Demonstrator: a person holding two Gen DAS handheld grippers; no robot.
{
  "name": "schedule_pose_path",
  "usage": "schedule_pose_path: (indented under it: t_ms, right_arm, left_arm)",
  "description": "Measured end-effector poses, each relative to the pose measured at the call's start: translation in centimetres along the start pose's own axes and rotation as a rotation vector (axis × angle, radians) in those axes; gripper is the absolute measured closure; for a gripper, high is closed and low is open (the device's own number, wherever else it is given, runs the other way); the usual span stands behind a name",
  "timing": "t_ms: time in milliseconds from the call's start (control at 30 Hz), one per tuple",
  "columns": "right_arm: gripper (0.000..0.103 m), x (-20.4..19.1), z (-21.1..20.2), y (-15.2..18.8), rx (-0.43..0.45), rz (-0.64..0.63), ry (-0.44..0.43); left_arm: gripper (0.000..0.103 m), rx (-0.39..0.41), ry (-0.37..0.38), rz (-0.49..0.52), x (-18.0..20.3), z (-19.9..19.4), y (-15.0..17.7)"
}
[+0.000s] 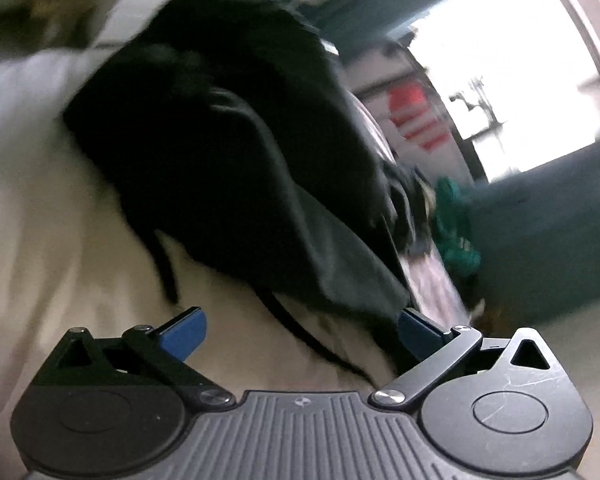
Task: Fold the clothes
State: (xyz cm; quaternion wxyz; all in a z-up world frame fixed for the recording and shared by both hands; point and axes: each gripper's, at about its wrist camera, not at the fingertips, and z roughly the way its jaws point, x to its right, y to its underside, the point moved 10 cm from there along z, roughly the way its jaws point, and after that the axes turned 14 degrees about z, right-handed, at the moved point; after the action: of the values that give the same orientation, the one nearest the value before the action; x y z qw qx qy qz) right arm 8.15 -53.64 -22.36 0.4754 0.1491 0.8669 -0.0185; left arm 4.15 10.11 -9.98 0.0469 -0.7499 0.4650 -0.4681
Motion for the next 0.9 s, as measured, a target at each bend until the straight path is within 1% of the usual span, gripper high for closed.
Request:
schedule_pose_path:
  t_ms: [33, 100, 300, 367, 400, 433, 467, 500, 533, 567, 600, 633, 667, 733, 767, 833, 900]
  right_arm:
    - [0.032, -0.1, 0.4, -0.2, 0.002, -0.003, -0.001]
    - [0.032, -0.2, 0.8, -0.7, 0.013, -0.015, -0.007]
    - [0.033, -0.8, 2.0, -1.8, 0.029, -0.083, -0.032]
    - [0.040, -1.2, 2.3, -2.2, 0.045, -0.109, -0.053]
    - [0.041, -1.4, 2.4, -2.4, 0.053, -0.123, -0.063]
    - [0.046, -1.6, 2.7, -2.6, 0.068, -0.143, -0.067]
    - [0.061, -1.8, 2.9, -2.8, 0.086, -0.165, -0.057]
    - [0.069, -1.9, 3.2, -3.0, 0.104, -0.188, -0.046]
    - [0.086, -1.8, 3.6, -3.3, 0.120, -0.213, -0.012]
    - [0.094, -1.7, 4.0, -3.6, 0.133, -0.233, 0.011]
    - [0.095, -1.6, 4.3, -3.9, 0.142, -0.244, 0.016]
    - [0.096, -1.5, 4.4, -4.3, 0.153, -0.235, 0.014]
    - [0.096, -1.4, 4.4, -4.6, 0.159, -0.215, 0.011]
    - [0.096, -1.5, 4.1, -5.0, 0.168, -0.162, -0.024]
    - [0.096, -1.9, 3.7, -5.1, 0.178, -0.164, -0.039]
    - [0.096, -3.5, 2.7, -4.9, 0.201, -0.231, -0.083]
    - [0.096, -5.1, 1.3, -4.5, 0.229, -0.314, -0.114]
  left_arm:
    - [0.000, 0.010, -0.003, -0.051, -0.8, 0.0, -0.3]
    - [0.000, 0.034, -0.012, -0.114, -1.9, 0.3, -0.9]
    - [0.002, 0.089, -0.042, -0.242, -4.1, 2.7, -2.5]
    - [0.009, 0.107, -0.056, -0.258, -4.4, 3.5, -3.4]
    - [0.011, 0.115, -0.067, -0.260, -4.5, 3.8, -3.9]
    - [0.018, 0.119, -0.090, -0.250, -4.5, 4.1, -4.3]
    - [0.025, 0.121, -0.111, -0.217, -4.3, 4.4, -4.6]
    - [0.028, 0.122, -0.133, -0.183, -4.1, 4.7, -4.9]
    - [0.041, 0.118, -0.169, -0.137, -3.9, 4.9, -5.1]
    - [0.057, 0.121, -0.197, -0.109, -3.7, 4.8, -5.2]
    - [0.062, 0.125, -0.213, -0.093, -3.7, 4.6, -5.4]
    - [0.075, 0.133, -0.211, -0.085, -3.4, 4.2, -5.8]
    - [0.085, 0.141, -0.209, -0.076, -3.2, 3.8, -6.2]
    - [0.088, 0.184, -0.210, -0.024, -1.9, 1.9, -7.5]
    - [0.089, 0.215, -0.206, 0.019, -0.8, 0.4, -8.5]
    - [0.090, 0.244, -0.186, 0.072, 0.9, -2.3, -10.2]
    - [0.091, 0.252, -0.164, 0.093, 2.1, -5.2, -11.9]
